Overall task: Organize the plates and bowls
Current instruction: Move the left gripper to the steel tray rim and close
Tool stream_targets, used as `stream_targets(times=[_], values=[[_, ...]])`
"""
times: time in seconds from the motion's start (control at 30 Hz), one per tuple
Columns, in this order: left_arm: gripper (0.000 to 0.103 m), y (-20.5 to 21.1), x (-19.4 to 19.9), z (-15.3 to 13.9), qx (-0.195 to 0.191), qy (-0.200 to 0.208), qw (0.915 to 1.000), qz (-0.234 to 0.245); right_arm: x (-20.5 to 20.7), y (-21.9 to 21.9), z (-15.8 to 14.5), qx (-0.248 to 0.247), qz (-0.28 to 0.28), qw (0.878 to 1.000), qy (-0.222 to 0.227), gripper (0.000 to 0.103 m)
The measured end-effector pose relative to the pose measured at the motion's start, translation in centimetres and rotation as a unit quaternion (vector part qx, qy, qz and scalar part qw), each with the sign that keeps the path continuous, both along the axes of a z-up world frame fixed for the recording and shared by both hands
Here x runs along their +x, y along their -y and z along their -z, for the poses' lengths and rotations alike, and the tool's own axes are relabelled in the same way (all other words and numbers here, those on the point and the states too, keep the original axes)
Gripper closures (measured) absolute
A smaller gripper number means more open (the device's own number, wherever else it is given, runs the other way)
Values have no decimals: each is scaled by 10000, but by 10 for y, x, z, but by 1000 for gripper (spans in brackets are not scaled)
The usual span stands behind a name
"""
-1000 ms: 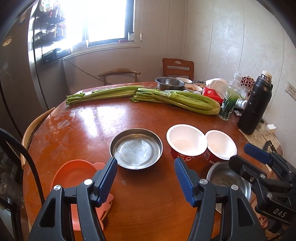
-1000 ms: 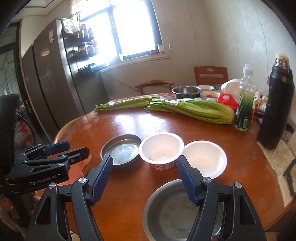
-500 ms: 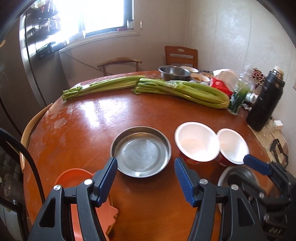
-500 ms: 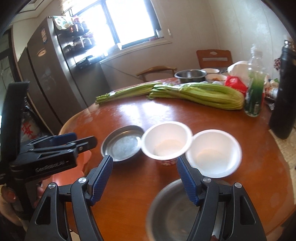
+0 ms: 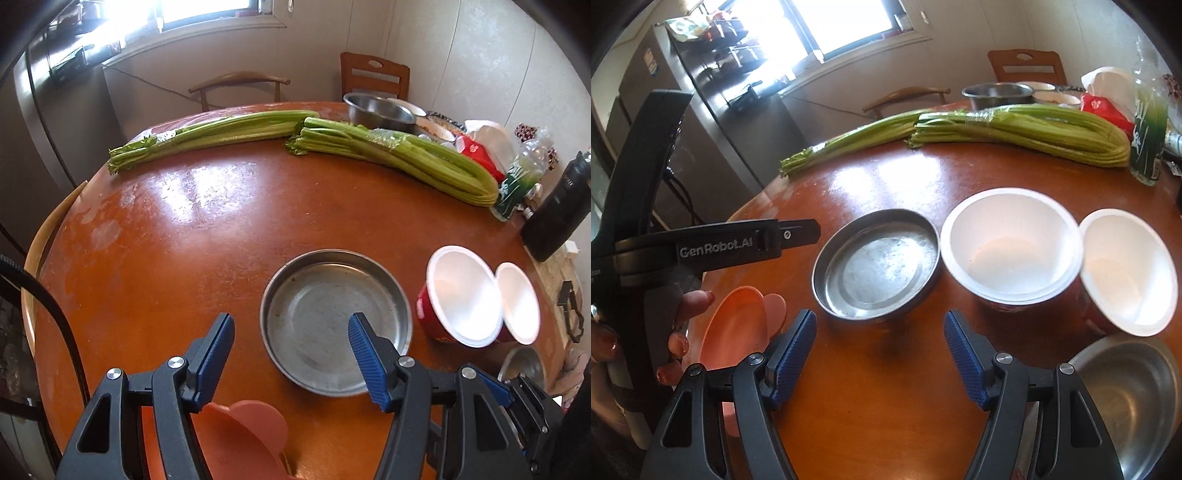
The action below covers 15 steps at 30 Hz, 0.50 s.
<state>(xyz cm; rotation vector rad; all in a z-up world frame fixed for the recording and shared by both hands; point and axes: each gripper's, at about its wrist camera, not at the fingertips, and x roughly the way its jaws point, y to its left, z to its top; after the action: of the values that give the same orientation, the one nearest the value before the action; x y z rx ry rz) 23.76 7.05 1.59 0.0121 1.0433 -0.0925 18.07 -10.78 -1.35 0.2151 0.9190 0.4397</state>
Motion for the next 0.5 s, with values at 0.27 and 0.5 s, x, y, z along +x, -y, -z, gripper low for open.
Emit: stream_targets(times=[0.27, 0.5], values=[[39, -9, 35, 33, -143, -395, 9991, 76, 20, -12, 26, -158, 340, 9983, -441, 30], [39, -12, 49, 55, -157, -595, 9980, 118, 34, -19, 40, -361, 494, 9967, -529, 30]])
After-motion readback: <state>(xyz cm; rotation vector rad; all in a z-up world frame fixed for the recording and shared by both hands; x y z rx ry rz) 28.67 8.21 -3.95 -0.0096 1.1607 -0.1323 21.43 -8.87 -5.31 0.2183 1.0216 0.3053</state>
